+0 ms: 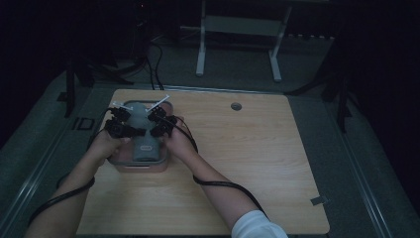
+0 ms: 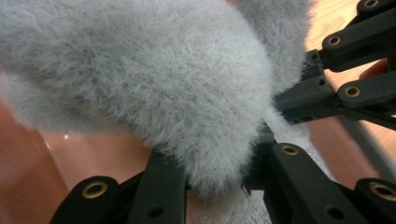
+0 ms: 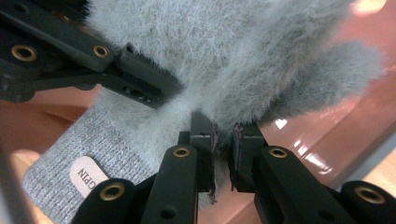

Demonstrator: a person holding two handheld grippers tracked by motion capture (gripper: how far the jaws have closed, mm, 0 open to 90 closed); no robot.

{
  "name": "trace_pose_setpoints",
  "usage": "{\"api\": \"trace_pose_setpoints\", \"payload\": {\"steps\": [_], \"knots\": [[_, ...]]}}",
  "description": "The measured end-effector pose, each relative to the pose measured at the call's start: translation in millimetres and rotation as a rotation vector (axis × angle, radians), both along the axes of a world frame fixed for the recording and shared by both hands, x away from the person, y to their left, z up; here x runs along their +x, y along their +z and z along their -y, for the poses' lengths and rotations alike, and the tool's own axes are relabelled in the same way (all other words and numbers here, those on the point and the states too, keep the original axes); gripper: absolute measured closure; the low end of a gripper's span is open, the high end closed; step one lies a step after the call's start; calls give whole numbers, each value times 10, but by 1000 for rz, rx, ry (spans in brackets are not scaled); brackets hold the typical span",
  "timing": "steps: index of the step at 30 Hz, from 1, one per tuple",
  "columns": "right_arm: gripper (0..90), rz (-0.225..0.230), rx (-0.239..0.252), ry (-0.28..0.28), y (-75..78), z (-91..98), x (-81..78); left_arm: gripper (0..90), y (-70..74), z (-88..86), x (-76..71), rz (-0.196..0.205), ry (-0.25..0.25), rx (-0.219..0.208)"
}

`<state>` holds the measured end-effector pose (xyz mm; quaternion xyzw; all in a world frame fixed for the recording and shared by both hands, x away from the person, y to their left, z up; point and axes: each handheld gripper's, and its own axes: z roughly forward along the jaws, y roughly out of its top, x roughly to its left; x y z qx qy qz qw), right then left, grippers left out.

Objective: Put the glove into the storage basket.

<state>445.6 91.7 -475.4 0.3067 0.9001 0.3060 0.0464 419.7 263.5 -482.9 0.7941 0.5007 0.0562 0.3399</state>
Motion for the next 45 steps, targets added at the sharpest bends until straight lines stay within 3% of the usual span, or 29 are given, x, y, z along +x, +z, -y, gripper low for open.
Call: {"api": "trace_pose_setpoints", "payload": {"steps": [7, 14, 19, 22, 24, 29, 33, 37, 39, 42, 45], "knots": [[818, -24, -84, -2, -154, -46, 65, 753, -161, 74, 90, -46, 4, 24], [773, -44, -134, -7, -240, -81, 108, 740, -254, 139, 178, -96, 17, 72], [716, -47, -127, 3, -242, -66, 124, 704, -298, 171, 222, -116, 27, 131], [691, -51, -125, -2, -238, -51, 128, 627, -308, 182, 241, -126, 52, 161], [663, -47, -113, 1, -207, -23, 123, 575, -301, 186, 237, -108, 61, 170], [603, -62, -38, 19, -88, 90, 119, 362, -172, 192, 164, 15, 116, 208], [512, -23, -3, 56, -5, 141, 100, 285, -44, 127, 116, 72, 160, 197], [466, -32, 29, 77, 59, 184, 82, 247, 52, 14, 51, 114, 200, 158], [399, -14, 43, 81, 124, 230, 50, 236, 157, -91, -57, 175, 247, 108], [290, -2, 59, 97, 193, 289, 13, 184, 240, -135, -189, 225, 258, 62], [212, -2, 97, 148, 262, 394, -29, 175, 286, -112, -336, 269, 217, 38]]}}
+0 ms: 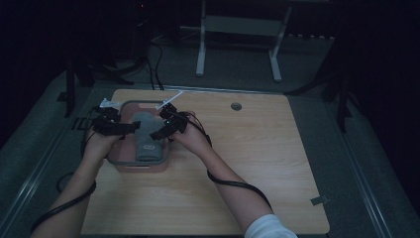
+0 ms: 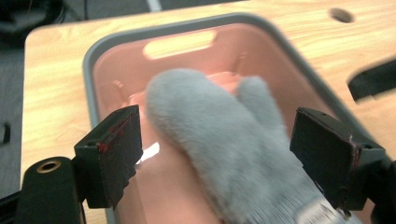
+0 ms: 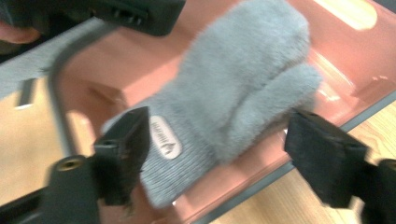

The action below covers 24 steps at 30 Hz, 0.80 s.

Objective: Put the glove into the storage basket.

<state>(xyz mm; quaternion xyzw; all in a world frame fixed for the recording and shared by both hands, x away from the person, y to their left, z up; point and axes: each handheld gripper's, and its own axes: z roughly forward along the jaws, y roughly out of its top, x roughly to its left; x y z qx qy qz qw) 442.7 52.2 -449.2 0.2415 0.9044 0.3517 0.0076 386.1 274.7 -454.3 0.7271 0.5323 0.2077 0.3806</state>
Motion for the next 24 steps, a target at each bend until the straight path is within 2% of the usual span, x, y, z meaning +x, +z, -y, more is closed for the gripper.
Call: {"api": "trace_pose_setpoints", "payload": {"steps": [2, 3, 4, 6, 9, 12, 14, 20, 21, 22, 23, 24], "knots": [[199, -3, 7, 13, 35, 69, -30, 169, 15, 41, -94, 14, -22, -16], [183, 8, 7, 24, 51, 104, -55, 169, 23, 74, -142, 22, -42, -11], [183, 24, 2, 31, 65, 141, -81, 169, 31, 112, -190, 35, -61, 0], [179, 41, 6, 41, 85, 215, -131, 169, 45, 202, -281, 46, -98, -5], [175, 98, -3, 59, 120, 330, -227, 169, 60, 361, -398, 66, -161, -2], [165, 131, -1, 75, 147, 441, -312, 169, 59, 517, -496, 68, -223, -20], [164, 138, 4, 74, 144, 519, -341, 169, 51, 595, -538, 71, -259, -10], [164, 133, 14, 74, 39, 803, -425, 169, 25, 830, -709, 81, -347, -52], [164, 129, 14, 71, 10, 848, -441, 169, 19, 868, -743, 93, -371, -58], [164, 129, 14, 71, 10, 848, -441, 169, 19, 868, -743, 93, -371, -58], [164, 120, 20, 66, -59, 943, -480, 169, -5, 936, -810, 133, -427, -67], [165, 118, 25, 67, -84, 975, -494, 169, -22, 966, -832, 132, -436, -72]]}}
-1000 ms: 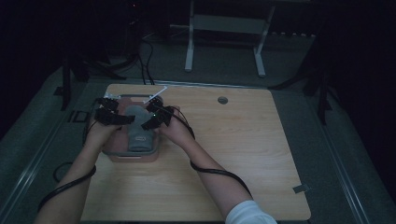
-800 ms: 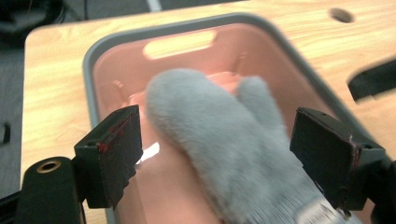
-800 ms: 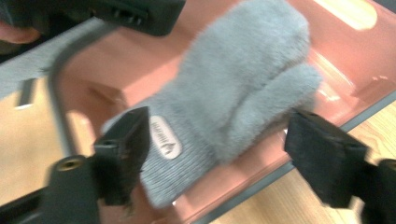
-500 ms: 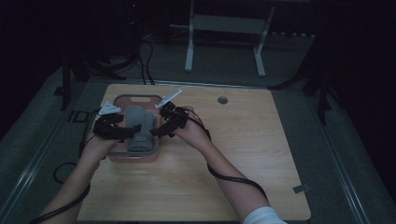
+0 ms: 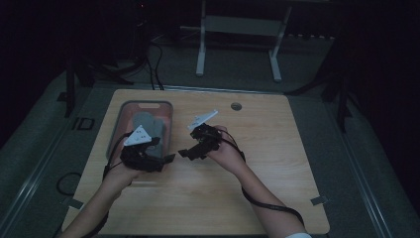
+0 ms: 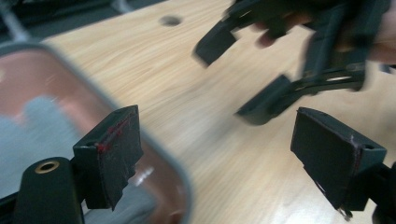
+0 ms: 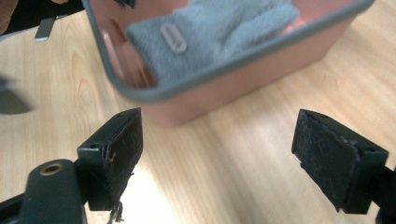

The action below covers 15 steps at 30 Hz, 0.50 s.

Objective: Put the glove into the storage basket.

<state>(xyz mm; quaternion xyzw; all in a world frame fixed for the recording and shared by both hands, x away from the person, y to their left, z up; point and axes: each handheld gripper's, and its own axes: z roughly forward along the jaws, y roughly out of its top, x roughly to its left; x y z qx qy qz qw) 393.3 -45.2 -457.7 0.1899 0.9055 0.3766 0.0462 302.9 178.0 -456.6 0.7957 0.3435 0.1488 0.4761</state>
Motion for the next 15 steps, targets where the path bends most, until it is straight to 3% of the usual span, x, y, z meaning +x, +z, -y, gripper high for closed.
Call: {"api": "trace_pose_setpoints", "payload": {"steps": [3, 7, 15], "knots": [[164, -8, 21, 2, -104, 103, -66, 169, -80, 77, -41, -30, -43, -34], [164, -10, 19, -6, -235, 233, -128, 169, -208, 209, -106, -56, -99, -23], [157, -12, 32, 10, -476, 462, -217, 169, -425, 513, -207, -60, -200, -4]]}}
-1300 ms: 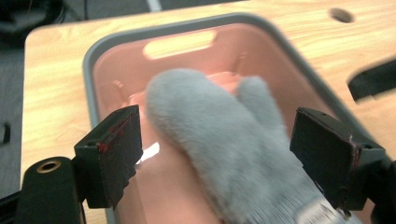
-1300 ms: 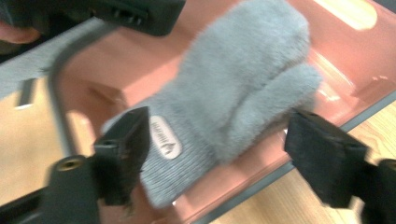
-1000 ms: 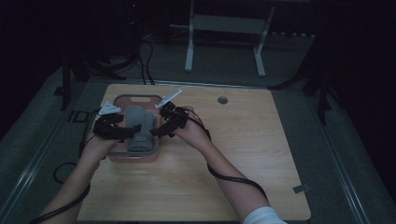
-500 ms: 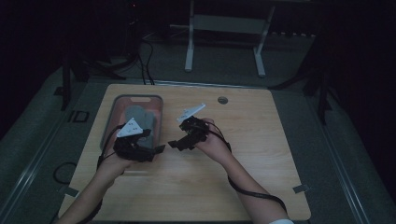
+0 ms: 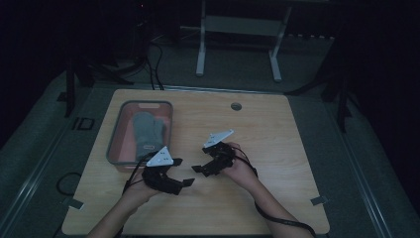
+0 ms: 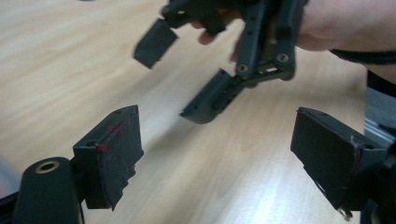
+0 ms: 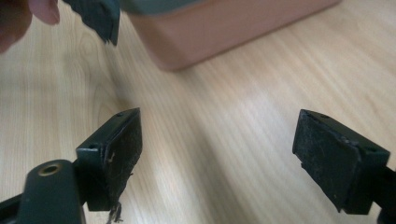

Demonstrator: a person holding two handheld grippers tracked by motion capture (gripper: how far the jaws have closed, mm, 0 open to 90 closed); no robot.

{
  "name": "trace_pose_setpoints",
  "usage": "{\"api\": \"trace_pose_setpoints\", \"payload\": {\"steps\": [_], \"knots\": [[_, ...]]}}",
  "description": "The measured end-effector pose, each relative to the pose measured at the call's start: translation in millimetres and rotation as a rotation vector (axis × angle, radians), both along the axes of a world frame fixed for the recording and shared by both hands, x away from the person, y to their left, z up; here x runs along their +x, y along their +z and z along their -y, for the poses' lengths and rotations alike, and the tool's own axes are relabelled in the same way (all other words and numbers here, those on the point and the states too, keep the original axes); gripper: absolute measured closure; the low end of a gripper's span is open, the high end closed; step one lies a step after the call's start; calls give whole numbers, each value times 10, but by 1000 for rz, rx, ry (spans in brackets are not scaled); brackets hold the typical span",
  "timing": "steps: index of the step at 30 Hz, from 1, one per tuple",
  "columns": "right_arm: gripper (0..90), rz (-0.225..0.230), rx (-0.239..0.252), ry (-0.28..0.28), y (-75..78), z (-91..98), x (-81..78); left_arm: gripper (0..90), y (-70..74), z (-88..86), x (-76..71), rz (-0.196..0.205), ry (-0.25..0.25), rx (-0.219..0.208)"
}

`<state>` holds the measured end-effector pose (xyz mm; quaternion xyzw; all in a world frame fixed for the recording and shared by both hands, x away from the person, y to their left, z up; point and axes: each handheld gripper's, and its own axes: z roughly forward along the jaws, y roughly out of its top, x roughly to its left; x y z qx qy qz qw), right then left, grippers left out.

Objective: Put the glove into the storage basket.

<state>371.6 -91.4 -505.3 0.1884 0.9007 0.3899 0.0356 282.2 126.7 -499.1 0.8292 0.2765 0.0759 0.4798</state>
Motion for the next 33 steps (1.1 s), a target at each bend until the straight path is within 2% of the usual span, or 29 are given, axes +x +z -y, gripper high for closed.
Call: {"api": "trace_pose_setpoints", "payload": {"steps": [1, 2, 10, 14, 21, 28, 33], "knots": [[157, 0, 0, 0, 0, 0, 0, 169, 0, 0, 0, 0, 0, 0], [156, -8, 3, 6, -74, 63, -16, 169, -63, 58, -3, -2, -17, 9], [156, -2, -2, -14, -280, 295, -86, 169, -270, 211, -1, -47, -59, -11], [153, -4, -15, -19, -363, 399, -140, 169, -324, 270, -12, -39, -72, -8], [152, -3, -22, -46, -474, 537, -195, 169, -420, 339, -14, -60, -92, -23], [152, 8, -11, -74, -484, 601, -180, 169, -487, 374, -19, -80, -115, -17], [152, 3, -9, -73, -497, 620, -167, 168, -492, 377, -20, -92, -123, -15]]}}
